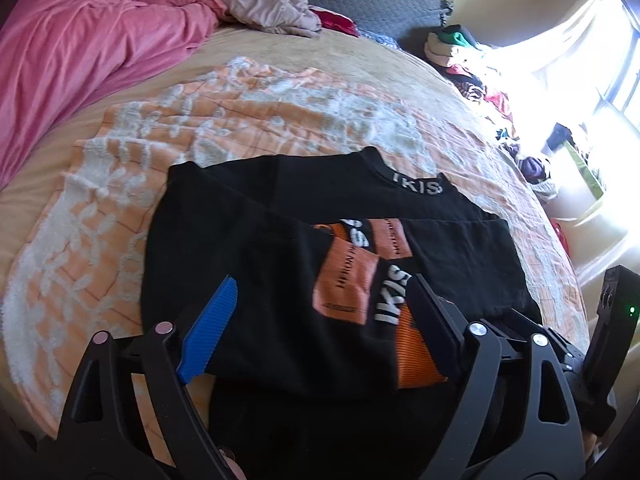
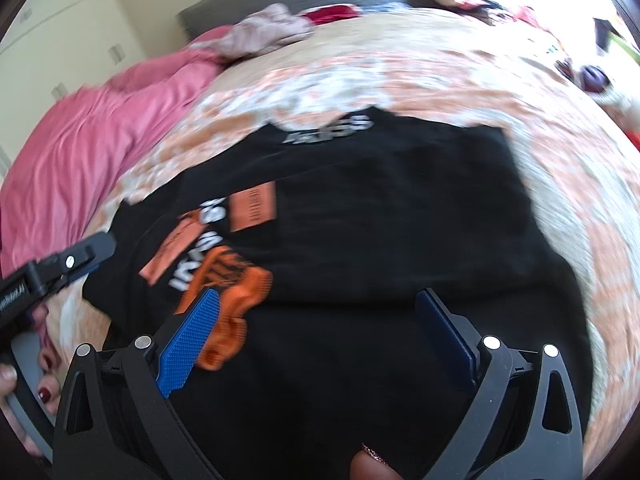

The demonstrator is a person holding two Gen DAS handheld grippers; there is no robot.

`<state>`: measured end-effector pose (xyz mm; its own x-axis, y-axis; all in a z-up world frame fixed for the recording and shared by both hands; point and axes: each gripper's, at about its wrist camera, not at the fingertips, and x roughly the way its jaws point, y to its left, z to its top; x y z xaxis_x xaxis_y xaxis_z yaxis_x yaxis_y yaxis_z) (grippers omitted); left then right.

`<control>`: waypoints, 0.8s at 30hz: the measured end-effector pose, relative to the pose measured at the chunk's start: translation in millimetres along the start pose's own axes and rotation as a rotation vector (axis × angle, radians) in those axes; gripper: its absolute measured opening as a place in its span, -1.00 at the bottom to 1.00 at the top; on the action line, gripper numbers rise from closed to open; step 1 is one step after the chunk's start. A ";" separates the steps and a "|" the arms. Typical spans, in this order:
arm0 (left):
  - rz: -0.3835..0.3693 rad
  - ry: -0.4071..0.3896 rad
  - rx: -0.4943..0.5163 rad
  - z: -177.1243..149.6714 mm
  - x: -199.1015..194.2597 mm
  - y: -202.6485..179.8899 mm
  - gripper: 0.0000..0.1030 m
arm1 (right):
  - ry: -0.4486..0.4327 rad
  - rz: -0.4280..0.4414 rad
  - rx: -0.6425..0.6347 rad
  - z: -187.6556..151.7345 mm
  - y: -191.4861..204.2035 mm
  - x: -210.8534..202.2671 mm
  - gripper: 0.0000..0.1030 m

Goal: Fold small clothes

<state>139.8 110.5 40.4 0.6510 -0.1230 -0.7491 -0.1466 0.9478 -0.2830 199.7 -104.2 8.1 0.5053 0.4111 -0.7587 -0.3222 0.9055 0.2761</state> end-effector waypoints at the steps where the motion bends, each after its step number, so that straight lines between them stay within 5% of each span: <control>1: 0.001 0.002 -0.012 0.8 -0.5 5.2 0.58 | 0.013 0.018 -0.016 0.4 7.8 5.9 0.80; 5: 0.010 0.007 -0.034 0.5 -2.7 18.6 0.59 | 0.055 0.030 -0.054 -0.8 29.3 26.4 0.43; 10: 0.016 -0.006 -0.047 2.2 -7.9 28.0 0.59 | 0.042 0.081 -0.131 1.2 50.9 27.7 -0.74; 18: 0.041 -0.033 -0.082 5.3 -18.1 42.7 0.59 | -0.170 0.157 -0.179 29.7 56.3 -25.3 -0.77; 24: 0.045 -0.039 -0.094 5.8 -19.6 47.5 0.59 | -0.271 0.096 -0.175 60.2 24.5 -60.4 -0.77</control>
<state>124.4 159.6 45.2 0.6704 -0.0681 -0.7388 -0.2437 0.9203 -0.3060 209.5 -100.6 96.2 0.6526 0.5282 -0.5433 -0.4994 0.8391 0.2158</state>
